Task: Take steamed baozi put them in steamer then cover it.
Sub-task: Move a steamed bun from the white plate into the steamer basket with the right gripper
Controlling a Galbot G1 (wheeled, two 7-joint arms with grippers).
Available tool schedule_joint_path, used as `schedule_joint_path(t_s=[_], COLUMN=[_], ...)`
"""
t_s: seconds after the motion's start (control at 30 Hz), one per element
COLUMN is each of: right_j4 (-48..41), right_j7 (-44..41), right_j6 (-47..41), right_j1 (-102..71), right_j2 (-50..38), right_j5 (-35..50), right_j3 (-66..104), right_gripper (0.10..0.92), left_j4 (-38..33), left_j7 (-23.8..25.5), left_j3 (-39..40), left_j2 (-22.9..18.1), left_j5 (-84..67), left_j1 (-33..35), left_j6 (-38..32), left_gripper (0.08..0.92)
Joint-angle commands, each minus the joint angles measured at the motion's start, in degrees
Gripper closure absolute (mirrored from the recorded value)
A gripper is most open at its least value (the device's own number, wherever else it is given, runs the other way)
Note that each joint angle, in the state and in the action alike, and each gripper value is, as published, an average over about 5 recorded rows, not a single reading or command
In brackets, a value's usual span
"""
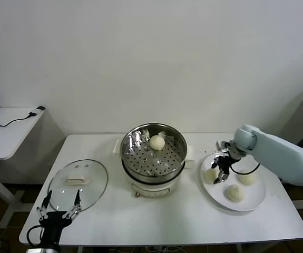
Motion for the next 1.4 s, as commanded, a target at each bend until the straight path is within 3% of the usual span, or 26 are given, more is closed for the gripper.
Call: schedule_joint_path(t_s=[0.03, 0.27, 0.6, 0.93, 1.4], right_j4=[0.5, 2.1, 1.7, 0.6, -0.5], right_j7=[-0.3, -0.6, 3.0, 8.6, 11.5], right_j6=[0.4, -0.4, -5.1, -8.7, -9.9], right_j1=[16.8, 35.2, 37.5, 28.5, 17.9], right_j2=[-0.2, 5.8, 23.2, 34.7, 37.4], right_j5=[8.5, 21.4, 32.4, 32.8, 29.0], right_j3=[-10.8, -23.9, -26.0, -24.2, -25.1], right_gripper=[0.330, 0.330, 0.330, 0.330, 0.330], left_j4=[-0.2, -0.8, -1.8, -2.2, -2.0], left_j7=[0.0, 0.1, 0.1, 0.0, 0.0], left_j3=[0.3, 1.1, 3.2, 3.0, 2.7], left_j2=[0.2, 1.3, 2.0, 2.5, 2.5], left_j5=[0.0, 0.8, 1.9, 1.8, 1.8], left_j1=[0.0, 0.5, 1.4, 1.5, 1.0], left_j6=[0.2, 0.0, 0.0, -0.1, 0.2], left_gripper=[0.177, 0.177, 0.177, 0.177, 0.177])
